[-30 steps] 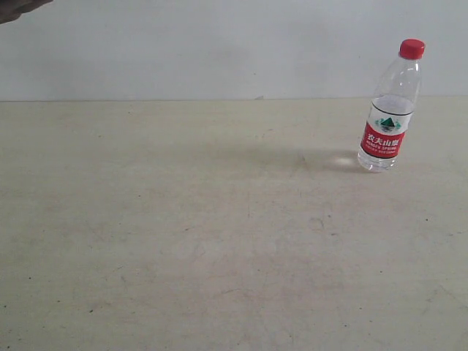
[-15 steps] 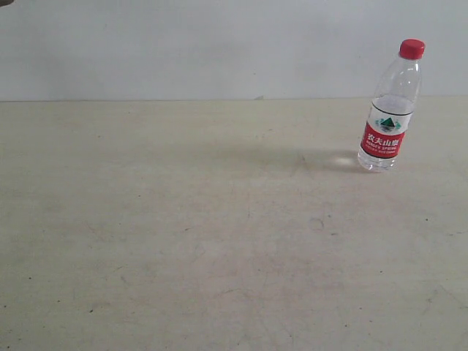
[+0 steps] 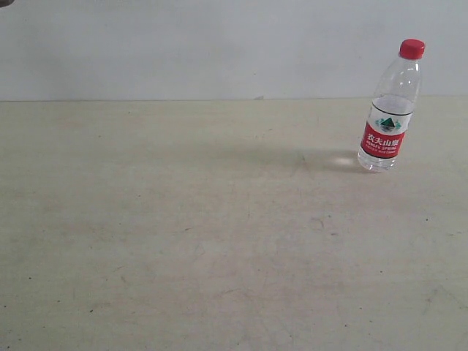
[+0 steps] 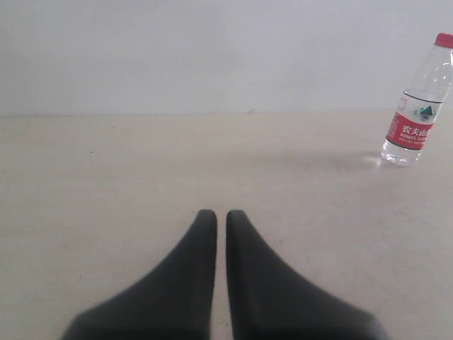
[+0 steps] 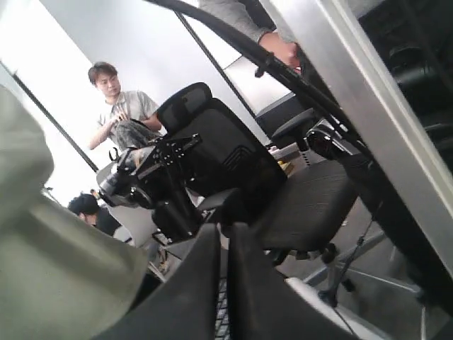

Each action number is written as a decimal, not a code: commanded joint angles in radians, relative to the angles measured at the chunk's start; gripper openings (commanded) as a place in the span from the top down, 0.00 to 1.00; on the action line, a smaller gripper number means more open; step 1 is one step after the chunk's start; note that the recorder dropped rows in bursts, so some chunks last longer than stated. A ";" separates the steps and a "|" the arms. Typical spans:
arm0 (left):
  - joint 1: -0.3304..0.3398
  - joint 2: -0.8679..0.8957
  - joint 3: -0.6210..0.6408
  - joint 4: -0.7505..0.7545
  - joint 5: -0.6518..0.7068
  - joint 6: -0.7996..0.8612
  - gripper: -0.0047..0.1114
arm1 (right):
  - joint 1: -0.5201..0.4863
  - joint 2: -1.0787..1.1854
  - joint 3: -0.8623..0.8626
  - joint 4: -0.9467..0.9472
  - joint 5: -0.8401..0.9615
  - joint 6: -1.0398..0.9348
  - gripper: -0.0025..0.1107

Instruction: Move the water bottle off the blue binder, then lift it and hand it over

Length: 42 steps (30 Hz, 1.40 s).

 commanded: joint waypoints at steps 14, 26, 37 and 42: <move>-0.007 -0.001 0.004 0.001 -0.009 -0.008 0.92 | -0.194 0.056 0.125 -0.197 -0.490 -0.027 0.98; -0.007 -0.001 0.004 0.001 -0.009 -0.008 0.92 | -0.902 0.277 0.224 -0.221 -0.897 -0.039 0.98; -0.007 -0.001 0.004 0.001 -0.009 -0.008 0.92 | -1.133 0.269 0.224 -0.170 -1.631 -0.034 0.98; -0.007 -0.001 0.004 0.001 -0.009 -0.008 0.92 | -1.133 0.269 0.224 -0.170 -1.631 -0.034 0.98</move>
